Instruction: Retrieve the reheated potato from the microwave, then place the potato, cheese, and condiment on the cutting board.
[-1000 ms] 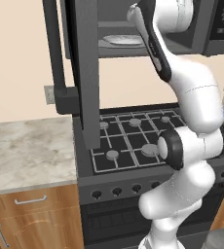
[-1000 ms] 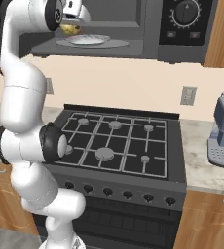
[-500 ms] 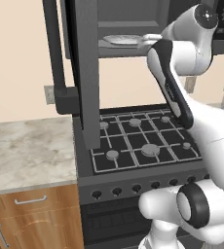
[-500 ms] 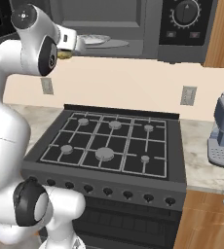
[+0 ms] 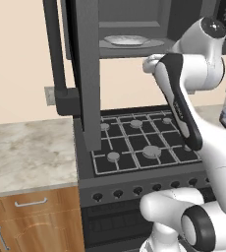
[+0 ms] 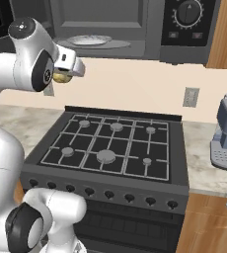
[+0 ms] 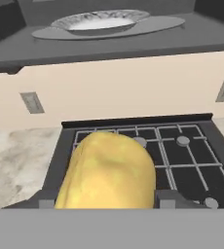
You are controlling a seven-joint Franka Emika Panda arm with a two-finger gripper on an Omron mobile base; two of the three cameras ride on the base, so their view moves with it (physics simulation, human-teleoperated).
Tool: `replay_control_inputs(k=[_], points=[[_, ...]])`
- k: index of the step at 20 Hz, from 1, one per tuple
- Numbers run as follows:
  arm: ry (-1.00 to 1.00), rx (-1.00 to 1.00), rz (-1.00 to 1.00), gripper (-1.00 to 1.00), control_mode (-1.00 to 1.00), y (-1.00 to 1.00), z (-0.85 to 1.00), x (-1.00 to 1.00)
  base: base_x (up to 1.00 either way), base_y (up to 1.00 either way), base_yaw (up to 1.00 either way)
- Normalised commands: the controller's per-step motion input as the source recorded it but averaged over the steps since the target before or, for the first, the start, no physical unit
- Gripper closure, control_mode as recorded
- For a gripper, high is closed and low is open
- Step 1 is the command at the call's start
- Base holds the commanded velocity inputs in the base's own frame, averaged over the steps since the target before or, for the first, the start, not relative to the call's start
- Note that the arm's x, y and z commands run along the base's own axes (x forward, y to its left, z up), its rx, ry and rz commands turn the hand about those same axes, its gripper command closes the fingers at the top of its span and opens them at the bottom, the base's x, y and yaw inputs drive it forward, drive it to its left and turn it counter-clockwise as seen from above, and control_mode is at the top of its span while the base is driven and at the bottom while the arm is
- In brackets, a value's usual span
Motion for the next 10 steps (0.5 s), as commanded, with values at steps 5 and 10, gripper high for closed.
replay_control_inputs(k=[5, 10], points=[[0.38, 0.00, 0.00, 1.00, -1.00, 0.00, -0.64, -0.07, 0.00, 0.00, 0.00], [0.15, 0.01, 0.00, 1.00, -1.00, -0.02, -0.65, 0.00, 0.00, 0.00, 0.00]])
